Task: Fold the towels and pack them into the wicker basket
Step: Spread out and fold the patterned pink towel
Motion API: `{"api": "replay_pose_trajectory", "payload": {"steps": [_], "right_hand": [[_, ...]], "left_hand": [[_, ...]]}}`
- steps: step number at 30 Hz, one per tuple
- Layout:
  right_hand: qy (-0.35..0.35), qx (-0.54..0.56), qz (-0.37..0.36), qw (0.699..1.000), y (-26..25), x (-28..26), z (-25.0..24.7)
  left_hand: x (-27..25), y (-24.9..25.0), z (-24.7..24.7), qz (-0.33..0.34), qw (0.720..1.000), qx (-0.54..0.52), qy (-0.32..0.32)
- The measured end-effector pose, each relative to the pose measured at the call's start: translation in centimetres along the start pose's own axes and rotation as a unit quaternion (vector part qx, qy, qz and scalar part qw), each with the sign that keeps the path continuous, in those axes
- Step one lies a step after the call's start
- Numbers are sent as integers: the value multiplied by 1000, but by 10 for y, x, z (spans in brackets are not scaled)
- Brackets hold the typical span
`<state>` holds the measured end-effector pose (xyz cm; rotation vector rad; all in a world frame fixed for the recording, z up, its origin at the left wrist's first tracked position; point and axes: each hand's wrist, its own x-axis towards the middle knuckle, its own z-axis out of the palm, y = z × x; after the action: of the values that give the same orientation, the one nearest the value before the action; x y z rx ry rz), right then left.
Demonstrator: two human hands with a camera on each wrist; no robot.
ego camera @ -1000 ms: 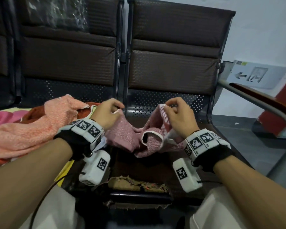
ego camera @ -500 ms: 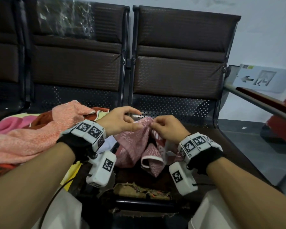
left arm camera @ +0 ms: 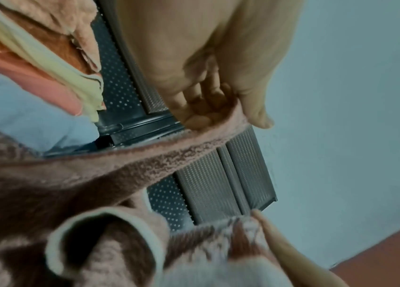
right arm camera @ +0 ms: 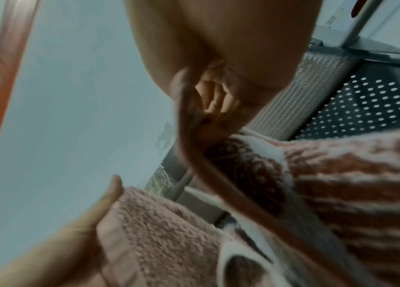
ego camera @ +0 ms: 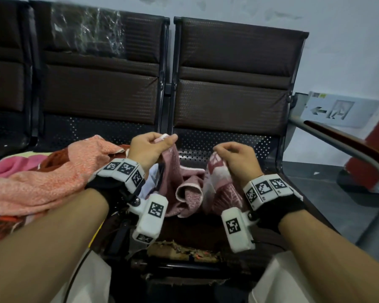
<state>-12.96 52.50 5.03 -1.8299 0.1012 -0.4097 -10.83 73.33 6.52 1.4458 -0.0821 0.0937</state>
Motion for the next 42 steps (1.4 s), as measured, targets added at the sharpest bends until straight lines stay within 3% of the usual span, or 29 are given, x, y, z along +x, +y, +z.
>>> {"api": "replay_pose_trajectory", "payload": {"steps": [2, 4, 6, 8, 11, 13, 15, 18, 20, 25, 28, 34, 38, 42], "right_hand": [[-33, 138, 6, 990, -10, -2, -1], [-75, 162, -6, 984, -11, -6, -2], [-83, 10, -35, 996, -6, -12, -3], [-60, -150, -69, 984, -2, -15, -8], [-30, -322, -120, 939, -5, -17, -16], [-68, -396, -154, 903, -7, -21, -17], [-95, -376, -212, 897, -13, -26, -13], [-20, -177, -279, 944, -31, -29, -9], [17, -105, -265, 958, -34, -28, -5], [-81, -193, -182, 961, -23, -30, 9], [-51, -168, -142, 974, -21, -25, 14], [-32, -186, -86, 978, -14, -20, 19], [-32, -188, -81, 978, -14, -20, 18], [-44, -179, -81, 979, -13, -21, 18]], "left_hand": [[-1, 3, 4, -11, 999, -37, -1], [-3, 5, 8, -24, 997, -66, -15], [-5, 5, 12, -36, 998, -50, -24], [-6, 3, 13, -42, 999, -21, -22], [-5, 3, 9, -44, 999, 13, -8], [-2, 2, 5, -37, 998, 38, 15], [1, 1, 0, -25, 997, 67, 35], [3, -1, -2, -16, 995, 92, 32], [1, -2, 0, -2, 995, 103, 16], [-13, -2, 10, 15, 985, 150, -89], [-21, 0, 14, 5, 984, 116, -135], [-29, 2, 15, -3, 977, 109, -181], [-32, -3, 14, 62, 960, 165, -218], [-29, -10, 13, 122, 946, 235, -185]]}}
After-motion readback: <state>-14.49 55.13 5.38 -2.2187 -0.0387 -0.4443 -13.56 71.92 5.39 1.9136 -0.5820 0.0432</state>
